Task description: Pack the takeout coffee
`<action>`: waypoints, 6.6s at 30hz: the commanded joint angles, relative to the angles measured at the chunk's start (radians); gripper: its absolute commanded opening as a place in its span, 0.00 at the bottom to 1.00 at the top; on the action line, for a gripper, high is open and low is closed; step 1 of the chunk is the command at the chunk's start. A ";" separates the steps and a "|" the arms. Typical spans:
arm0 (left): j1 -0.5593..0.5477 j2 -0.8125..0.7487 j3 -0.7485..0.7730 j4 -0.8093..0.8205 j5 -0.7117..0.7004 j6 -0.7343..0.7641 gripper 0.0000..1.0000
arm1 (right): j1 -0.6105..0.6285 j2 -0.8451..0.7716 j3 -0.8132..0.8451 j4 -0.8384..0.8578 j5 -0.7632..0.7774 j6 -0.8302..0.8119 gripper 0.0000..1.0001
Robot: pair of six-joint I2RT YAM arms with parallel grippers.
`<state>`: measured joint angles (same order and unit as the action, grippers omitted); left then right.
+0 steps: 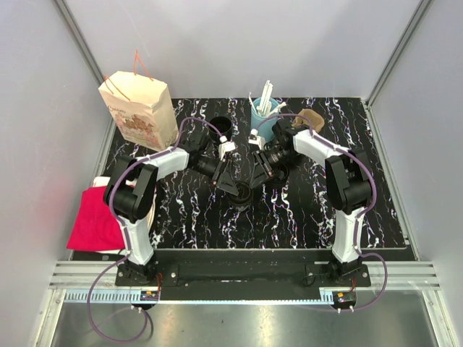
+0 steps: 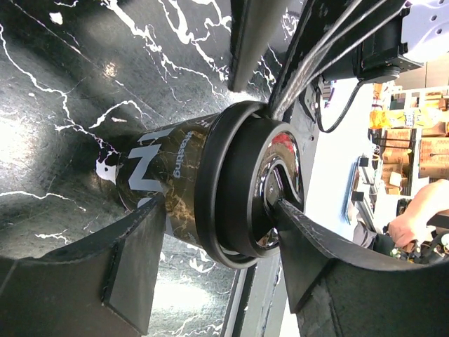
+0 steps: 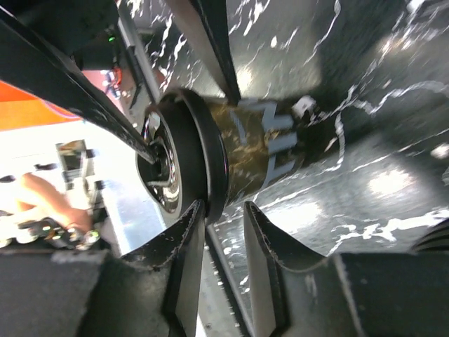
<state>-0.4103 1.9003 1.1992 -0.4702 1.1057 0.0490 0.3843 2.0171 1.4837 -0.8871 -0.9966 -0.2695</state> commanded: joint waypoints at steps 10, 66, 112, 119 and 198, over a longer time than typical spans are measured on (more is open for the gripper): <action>-0.012 0.032 0.016 0.019 -0.172 0.069 0.55 | 0.010 0.025 0.133 0.008 -0.022 -0.025 0.36; -0.018 0.023 0.013 0.010 -0.207 0.078 0.53 | 0.036 -0.076 0.088 -0.018 0.092 -0.085 0.49; -0.016 0.023 0.016 0.010 -0.227 0.080 0.52 | 0.016 -0.130 -0.261 0.201 -0.126 0.095 0.34; -0.016 0.017 0.014 0.008 -0.237 0.081 0.52 | 0.018 -0.106 -0.270 0.217 -0.103 0.101 0.27; -0.015 0.043 0.010 -0.044 -0.305 0.141 0.36 | 0.114 -0.058 -0.113 0.258 0.386 0.179 0.05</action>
<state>-0.4042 1.8732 1.2446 -0.5331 1.0386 0.1043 0.4641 1.9339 1.3422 -0.8131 -0.9051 0.0360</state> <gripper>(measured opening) 0.444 0.201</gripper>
